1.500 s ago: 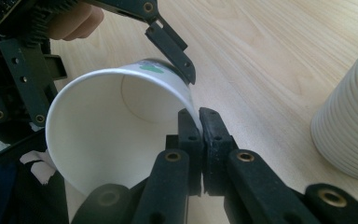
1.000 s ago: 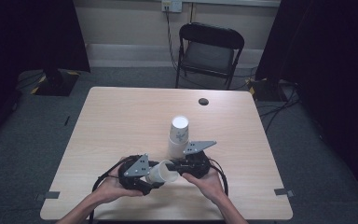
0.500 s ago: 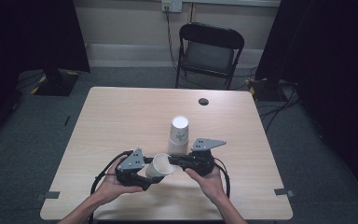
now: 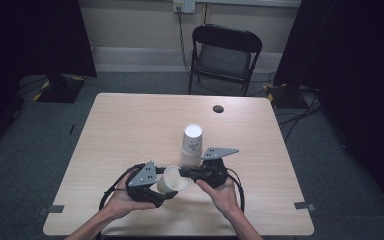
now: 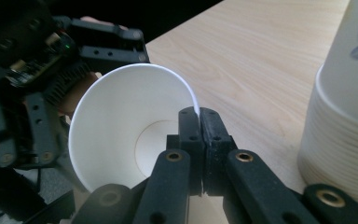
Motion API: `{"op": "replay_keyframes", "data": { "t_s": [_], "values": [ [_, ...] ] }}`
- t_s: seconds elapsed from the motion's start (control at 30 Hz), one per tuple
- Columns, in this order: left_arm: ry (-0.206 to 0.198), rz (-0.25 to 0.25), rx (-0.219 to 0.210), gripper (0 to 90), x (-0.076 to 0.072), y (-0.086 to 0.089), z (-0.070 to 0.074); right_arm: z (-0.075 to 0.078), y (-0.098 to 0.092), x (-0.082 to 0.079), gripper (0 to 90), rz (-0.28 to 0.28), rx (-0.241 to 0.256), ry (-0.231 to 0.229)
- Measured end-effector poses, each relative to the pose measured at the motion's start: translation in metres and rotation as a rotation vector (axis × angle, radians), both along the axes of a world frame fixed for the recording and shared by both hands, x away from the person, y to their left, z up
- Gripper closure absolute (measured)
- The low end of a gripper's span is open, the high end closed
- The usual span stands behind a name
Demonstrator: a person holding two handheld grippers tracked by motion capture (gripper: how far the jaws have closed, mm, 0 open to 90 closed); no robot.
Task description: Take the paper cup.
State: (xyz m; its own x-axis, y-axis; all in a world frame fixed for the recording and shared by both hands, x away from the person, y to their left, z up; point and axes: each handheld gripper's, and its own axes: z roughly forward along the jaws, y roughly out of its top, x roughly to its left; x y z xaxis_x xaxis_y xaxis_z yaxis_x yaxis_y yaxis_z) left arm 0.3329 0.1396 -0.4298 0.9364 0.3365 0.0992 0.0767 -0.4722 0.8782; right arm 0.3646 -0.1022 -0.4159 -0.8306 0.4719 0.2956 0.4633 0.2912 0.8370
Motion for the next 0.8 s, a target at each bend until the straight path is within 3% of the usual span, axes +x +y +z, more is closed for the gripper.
{"op": "replay_keyframes", "data": {
  "t_s": [0.17,0.53,0.8],
  "values": [
    [-0.028,-0.010,-0.011,20.7,-0.004,-0.002,0.002,0.000,0.005,-0.001,89.3,0.016,-0.018,0.017],
    [-0.089,-0.019,0.045,20.0,-0.008,-0.007,-0.001,-0.001,0.009,-0.001,89.4,0.024,-0.037,0.071],
    [-0.080,-0.002,0.045,25.1,-0.006,-0.004,-0.002,-0.001,0.012,-0.001,89.4,0.023,-0.045,0.071]
  ]
}}
